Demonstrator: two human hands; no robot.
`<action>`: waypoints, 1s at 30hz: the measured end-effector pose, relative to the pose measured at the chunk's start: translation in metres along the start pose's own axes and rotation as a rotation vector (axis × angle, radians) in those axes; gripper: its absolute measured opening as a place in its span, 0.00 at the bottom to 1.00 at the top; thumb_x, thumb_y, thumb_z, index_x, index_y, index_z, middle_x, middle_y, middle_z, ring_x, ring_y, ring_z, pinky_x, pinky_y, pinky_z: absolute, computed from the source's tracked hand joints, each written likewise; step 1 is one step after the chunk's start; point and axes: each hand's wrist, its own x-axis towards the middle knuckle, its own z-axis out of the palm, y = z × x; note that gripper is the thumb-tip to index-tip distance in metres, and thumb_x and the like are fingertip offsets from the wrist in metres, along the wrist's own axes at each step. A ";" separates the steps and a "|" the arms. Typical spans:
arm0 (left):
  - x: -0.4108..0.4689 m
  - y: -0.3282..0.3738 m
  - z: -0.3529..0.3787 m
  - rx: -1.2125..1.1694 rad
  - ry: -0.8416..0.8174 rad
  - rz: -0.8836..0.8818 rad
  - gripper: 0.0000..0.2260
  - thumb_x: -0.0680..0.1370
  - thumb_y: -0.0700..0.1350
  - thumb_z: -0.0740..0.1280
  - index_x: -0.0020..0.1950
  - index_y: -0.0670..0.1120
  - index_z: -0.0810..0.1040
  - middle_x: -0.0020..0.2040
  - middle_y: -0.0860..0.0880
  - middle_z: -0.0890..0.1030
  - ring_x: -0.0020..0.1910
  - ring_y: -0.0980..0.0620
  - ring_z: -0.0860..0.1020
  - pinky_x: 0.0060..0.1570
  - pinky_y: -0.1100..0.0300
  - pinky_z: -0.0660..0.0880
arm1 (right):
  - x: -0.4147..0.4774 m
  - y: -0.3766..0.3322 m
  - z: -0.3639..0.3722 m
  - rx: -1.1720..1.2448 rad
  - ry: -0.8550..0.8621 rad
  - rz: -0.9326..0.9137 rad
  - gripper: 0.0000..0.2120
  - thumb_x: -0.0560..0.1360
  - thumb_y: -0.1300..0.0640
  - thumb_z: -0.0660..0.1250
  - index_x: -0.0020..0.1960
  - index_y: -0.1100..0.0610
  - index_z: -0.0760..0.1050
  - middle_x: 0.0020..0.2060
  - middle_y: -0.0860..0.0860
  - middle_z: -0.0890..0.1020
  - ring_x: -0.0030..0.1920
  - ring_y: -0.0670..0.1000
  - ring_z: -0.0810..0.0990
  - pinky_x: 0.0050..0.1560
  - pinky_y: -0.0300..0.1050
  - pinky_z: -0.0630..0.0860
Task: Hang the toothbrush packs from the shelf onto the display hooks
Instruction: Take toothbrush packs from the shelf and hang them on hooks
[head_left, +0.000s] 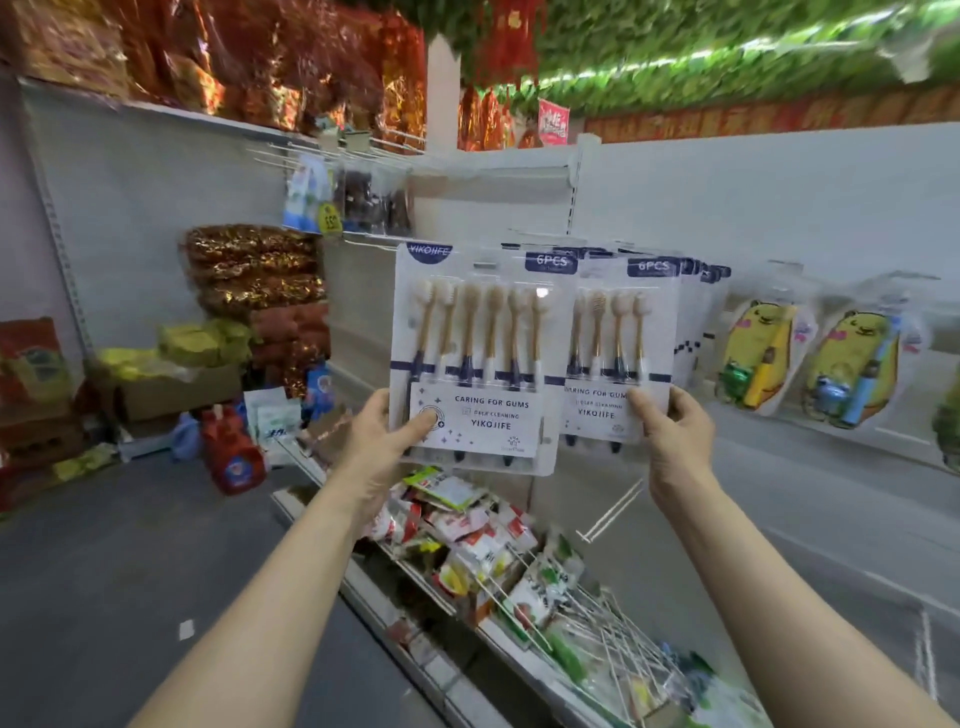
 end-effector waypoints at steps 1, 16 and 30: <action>0.014 -0.004 -0.010 0.000 -0.010 -0.004 0.17 0.75 0.38 0.71 0.63 0.45 0.74 0.54 0.48 0.85 0.52 0.53 0.84 0.45 0.64 0.80 | 0.006 0.007 0.008 -0.007 0.012 0.000 0.12 0.76 0.62 0.72 0.59 0.62 0.78 0.50 0.54 0.85 0.47 0.52 0.84 0.51 0.48 0.82; 0.189 -0.070 -0.109 -0.055 -0.027 -0.053 0.20 0.68 0.44 0.74 0.60 0.48 0.77 0.55 0.47 0.85 0.57 0.46 0.82 0.63 0.44 0.74 | 0.090 0.106 0.113 -0.069 0.056 0.028 0.11 0.76 0.60 0.72 0.58 0.58 0.79 0.49 0.52 0.86 0.48 0.51 0.85 0.43 0.39 0.80; 0.318 -0.081 -0.123 -0.159 -0.267 -0.073 0.23 0.69 0.41 0.73 0.64 0.43 0.75 0.56 0.44 0.84 0.59 0.43 0.80 0.65 0.43 0.72 | 0.136 0.117 0.189 -0.106 0.271 -0.034 0.19 0.74 0.54 0.75 0.62 0.60 0.78 0.55 0.54 0.85 0.57 0.56 0.83 0.63 0.58 0.78</action>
